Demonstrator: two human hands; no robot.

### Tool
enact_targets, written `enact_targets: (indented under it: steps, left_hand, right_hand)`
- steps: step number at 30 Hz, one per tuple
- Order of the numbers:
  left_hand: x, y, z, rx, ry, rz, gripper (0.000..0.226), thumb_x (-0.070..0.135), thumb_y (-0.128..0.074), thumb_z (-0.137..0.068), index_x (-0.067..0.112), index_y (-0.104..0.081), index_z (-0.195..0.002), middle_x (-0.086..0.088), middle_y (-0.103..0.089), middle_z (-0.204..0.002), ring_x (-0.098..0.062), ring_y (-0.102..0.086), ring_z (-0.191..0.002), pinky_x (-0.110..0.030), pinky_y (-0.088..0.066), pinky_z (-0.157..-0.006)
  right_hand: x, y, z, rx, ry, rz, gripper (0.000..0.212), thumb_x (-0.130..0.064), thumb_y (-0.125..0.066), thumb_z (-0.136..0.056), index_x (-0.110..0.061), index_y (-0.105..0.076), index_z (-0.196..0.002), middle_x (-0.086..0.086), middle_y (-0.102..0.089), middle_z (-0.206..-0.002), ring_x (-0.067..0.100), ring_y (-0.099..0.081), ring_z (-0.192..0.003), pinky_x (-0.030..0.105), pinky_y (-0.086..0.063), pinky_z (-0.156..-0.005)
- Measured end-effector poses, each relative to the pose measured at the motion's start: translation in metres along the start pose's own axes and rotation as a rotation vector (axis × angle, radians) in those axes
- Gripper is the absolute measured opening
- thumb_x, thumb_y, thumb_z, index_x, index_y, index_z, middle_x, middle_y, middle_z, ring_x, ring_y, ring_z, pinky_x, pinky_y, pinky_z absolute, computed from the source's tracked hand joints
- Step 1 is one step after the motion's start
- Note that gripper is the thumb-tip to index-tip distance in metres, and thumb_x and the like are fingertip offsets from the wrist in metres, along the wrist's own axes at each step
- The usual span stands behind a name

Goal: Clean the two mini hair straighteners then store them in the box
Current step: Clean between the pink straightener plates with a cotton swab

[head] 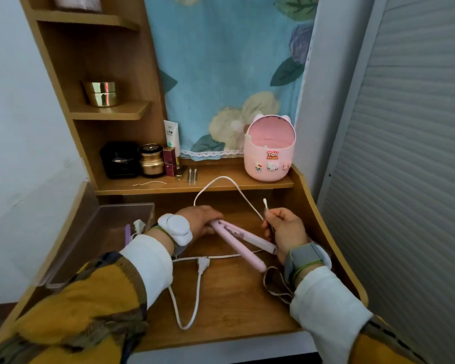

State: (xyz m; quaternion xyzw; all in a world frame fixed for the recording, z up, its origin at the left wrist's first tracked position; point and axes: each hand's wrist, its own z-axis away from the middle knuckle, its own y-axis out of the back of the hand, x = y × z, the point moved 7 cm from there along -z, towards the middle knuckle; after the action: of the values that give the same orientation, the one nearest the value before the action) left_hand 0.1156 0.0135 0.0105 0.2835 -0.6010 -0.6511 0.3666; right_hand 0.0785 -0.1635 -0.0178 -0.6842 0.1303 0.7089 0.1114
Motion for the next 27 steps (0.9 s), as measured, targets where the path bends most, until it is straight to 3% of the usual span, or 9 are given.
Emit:
enact_targets:
  steps: [5,8,11,15,18,20,24,27]
  left_hand:
    - [-0.005,0.010,0.021,0.164,0.039,0.089,0.039,0.020,-0.051,-0.094,0.021,-0.047,-0.133,-0.002,-0.052,-0.130,-0.017,-0.050,-0.117,-0.025,-0.037,-0.098]
    - [-0.005,0.017,0.036,0.333,0.134,0.264,0.032,0.024,-0.042,-0.098,0.020,-0.048,-0.129,-0.003,-0.058,-0.116,-0.017,-0.054,-0.103,-0.022,-0.037,-0.080]
    - [-0.004,0.010,0.045,0.473,0.255,0.560,0.029,0.029,-0.037,-0.100,0.020,-0.048,-0.125,0.003,-0.058,-0.088,-0.013,-0.054,-0.079,-0.022,-0.038,-0.064]
    - [-0.001,-0.027,0.043,0.489,0.370,0.830,0.032,0.025,-0.042,-0.098,0.020,-0.046,-0.130,0.003,-0.056,-0.095,-0.013,-0.050,-0.081,-0.020,-0.039,-0.063]
    - [-0.004,-0.047,0.045,0.531,0.425,0.858,0.031,0.026,-0.043,-0.098,0.018,-0.049,-0.127,0.000,-0.056,-0.094,-0.015,-0.051,-0.082,-0.026,-0.039,-0.064]
    - [-0.008,-0.054,0.044,0.548,0.439,0.901,0.027,0.028,-0.042,-0.098,0.020,-0.051,-0.123,0.003,-0.058,-0.089,-0.013,-0.052,-0.078,-0.026,-0.039,-0.065]
    - [-0.012,-0.059,0.043,0.571,0.396,0.989,0.021,0.027,-0.041,-0.098,0.025,-0.053,-0.116,0.008,-0.061,-0.082,-0.015,-0.053,-0.074,-0.027,-0.041,-0.065]
    - [-0.010,-0.056,0.044,0.555,0.382,0.907,0.023,0.029,-0.041,-0.098,0.028,-0.049,-0.120,0.009,-0.057,-0.084,-0.008,-0.052,-0.074,-0.021,-0.040,-0.061]
  right_hand:
    - [0.002,0.008,0.000,0.073,-0.096,-0.377,0.012,-0.017,-0.052,-0.094,-0.016,-0.063,-0.088,0.002,-0.060,-0.072,0.015,-0.053,-0.060,0.029,-0.048,-0.059]
    - [0.006,0.009,-0.001,0.086,-0.124,-0.541,0.013,-0.015,-0.052,-0.094,-0.017,-0.062,-0.086,0.003,-0.060,-0.075,0.015,-0.054,-0.063,0.029,-0.047,-0.062]
    - [0.005,-0.001,0.003,0.046,-0.025,-0.373,0.013,-0.013,-0.052,-0.094,-0.017,-0.062,-0.087,0.003,-0.057,-0.070,0.013,-0.047,-0.053,0.024,-0.039,-0.050]
    - [0.003,-0.017,0.013,-0.004,0.132,-0.082,0.010,-0.018,-0.060,-0.090,-0.019,-0.069,-0.093,-0.002,-0.063,-0.073,0.011,-0.054,-0.060,0.020,-0.045,-0.057]
    - [-0.005,-0.024,0.021,0.036,0.315,0.208,0.010,-0.018,-0.058,-0.091,-0.020,-0.068,-0.091,-0.007,-0.064,-0.082,0.004,-0.057,-0.075,0.017,-0.047,-0.069]
    - [-0.008,-0.035,0.027,0.026,0.428,0.377,0.009,-0.018,-0.057,-0.091,-0.018,-0.067,-0.091,-0.008,-0.062,-0.081,0.005,-0.057,-0.074,0.017,-0.047,-0.068]
    - [-0.012,-0.046,0.035,0.023,0.607,0.566,0.008,-0.016,-0.059,-0.090,-0.016,-0.066,-0.089,-0.006,-0.062,-0.081,0.006,-0.054,-0.072,0.004,-0.036,-0.062]
    - [-0.015,-0.052,0.042,0.009,0.723,0.635,0.008,-0.014,-0.061,-0.088,-0.017,-0.068,-0.087,-0.003,-0.065,-0.079,0.008,-0.056,-0.069,0.011,-0.043,-0.062]
